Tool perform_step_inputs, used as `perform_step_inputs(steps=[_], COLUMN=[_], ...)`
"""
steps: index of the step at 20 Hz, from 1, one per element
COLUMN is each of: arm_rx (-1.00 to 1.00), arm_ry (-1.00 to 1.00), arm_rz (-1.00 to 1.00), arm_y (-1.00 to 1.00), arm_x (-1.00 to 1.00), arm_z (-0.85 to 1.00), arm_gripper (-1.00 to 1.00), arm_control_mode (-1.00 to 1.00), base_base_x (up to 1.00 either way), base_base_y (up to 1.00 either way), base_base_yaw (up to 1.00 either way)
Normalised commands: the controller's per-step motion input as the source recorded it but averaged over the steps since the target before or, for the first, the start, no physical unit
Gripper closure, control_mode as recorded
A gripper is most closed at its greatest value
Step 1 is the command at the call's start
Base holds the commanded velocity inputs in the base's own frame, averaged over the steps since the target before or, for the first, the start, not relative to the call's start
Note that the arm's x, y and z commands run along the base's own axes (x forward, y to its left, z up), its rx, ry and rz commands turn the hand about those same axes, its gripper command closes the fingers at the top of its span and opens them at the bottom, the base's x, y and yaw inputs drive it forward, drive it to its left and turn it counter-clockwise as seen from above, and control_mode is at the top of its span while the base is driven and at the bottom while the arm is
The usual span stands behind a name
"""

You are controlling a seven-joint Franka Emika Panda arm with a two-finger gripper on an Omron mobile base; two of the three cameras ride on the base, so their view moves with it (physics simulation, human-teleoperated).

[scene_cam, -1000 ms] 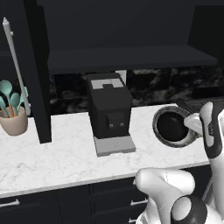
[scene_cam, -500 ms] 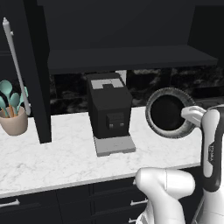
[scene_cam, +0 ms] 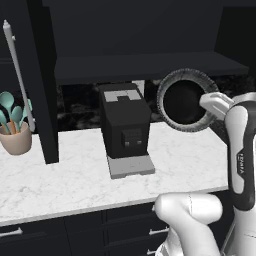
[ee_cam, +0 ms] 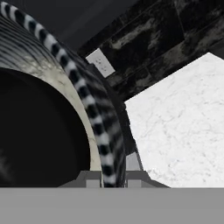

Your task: Pick up the bowls on the counter and stack them on top of one another in the open cabinet. Place the smaller bowl on top of the larger bowl.

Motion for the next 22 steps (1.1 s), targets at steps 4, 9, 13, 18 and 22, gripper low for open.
perform_step_inputs(steps=[4,9,13,18,22], arm_rx=[0.13,0.12,0.0,0.03,0.01], arm_ry=[0.0,0.0,0.12,0.12,0.03], arm_rz=[-0.11,-0.22,-0.19,-0.08,0.0], arm_y=[0.16,0.08,0.08,0.0,0.0], arm_x=[0.82,0.98,0.98,0.45,0.3], arm_z=[0.81,0.6,0.52,0.12,-0.49], arm_gripper=[1.0,1.0,1.0,1.0,1.0], arm_control_mode=[-1.0,-1.0,-1.0,-1.0,-1.0], base_base_x=[0.0,0.0,0.0,0.0,0.0], base_base_y=[0.0,0.0,0.0,0.0,0.0], base_base_yaw=[0.0,0.0,0.0,0.0,0.0])
